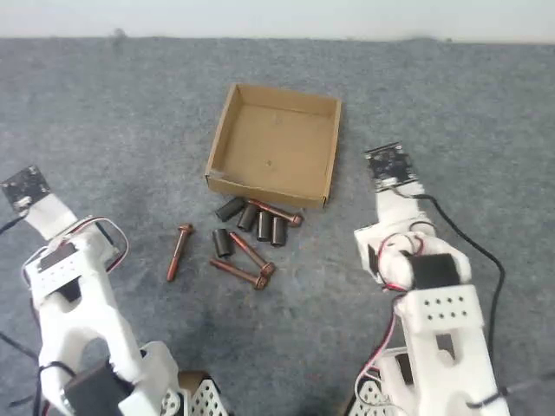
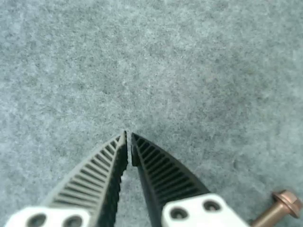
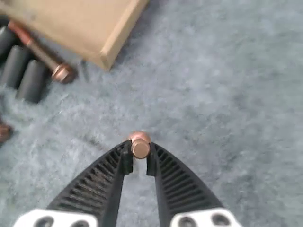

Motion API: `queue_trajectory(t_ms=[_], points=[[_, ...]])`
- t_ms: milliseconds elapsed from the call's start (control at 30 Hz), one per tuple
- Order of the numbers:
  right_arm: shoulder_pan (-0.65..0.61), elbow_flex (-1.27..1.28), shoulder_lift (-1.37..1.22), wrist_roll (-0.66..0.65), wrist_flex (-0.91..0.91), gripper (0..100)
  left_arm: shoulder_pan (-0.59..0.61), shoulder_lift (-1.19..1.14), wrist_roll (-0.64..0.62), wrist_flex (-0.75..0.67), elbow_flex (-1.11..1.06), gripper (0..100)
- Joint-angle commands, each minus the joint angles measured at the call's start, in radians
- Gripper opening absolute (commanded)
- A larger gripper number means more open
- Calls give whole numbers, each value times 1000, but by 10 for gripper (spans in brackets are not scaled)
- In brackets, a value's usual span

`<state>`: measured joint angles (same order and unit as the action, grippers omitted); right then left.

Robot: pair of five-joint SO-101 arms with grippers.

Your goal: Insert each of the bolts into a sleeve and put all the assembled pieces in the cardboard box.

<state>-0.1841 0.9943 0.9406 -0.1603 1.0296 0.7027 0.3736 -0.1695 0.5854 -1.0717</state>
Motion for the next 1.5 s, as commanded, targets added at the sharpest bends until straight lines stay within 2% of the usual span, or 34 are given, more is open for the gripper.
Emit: queue_trajectory(t_ms=[0,167,233,400,500,533,633,767,867,1000,1133,1200,1267,1367,1467], points=[[4,-32,104,5,5,22,-5,8,-8,-25,33,12],[-13,12,128,12,2,192,-5,8,-8,-25,33,12],[-15,17,128,12,1,212,-5,8,-8,-25,33,12],[-18,12,137,12,7,148,-5,8,-8,-25,33,12],[-59,8,139,6,12,31,-5,8,-8,-25,33,12],[-88,6,139,3,24,0,-5,8,-8,-25,33,12],[-213,6,139,-41,91,19,-5,8,-8,-25,33,12],[-450,17,139,-143,189,7,-5,8,-8,-25,33,12],[-657,80,139,-183,194,6,-5,8,-8,-25,33,12],[-909,203,128,-178,56,6,-5,8,-8,-25,33,12],[-1125,433,128,-178,-275,6,-5,8,-8,-25,35,12],[-1152,509,128,-157,-423,6,-5,8,-8,-25,35,12],[-1124,525,128,-83,-504,6,-5,8,-8,-25,35,12],[-1090,511,128,21,-555,6,-5,8,-8,-25,35,12],[-1110,509,128,46,-568,6,-5,8,-8,-25,35,12]])
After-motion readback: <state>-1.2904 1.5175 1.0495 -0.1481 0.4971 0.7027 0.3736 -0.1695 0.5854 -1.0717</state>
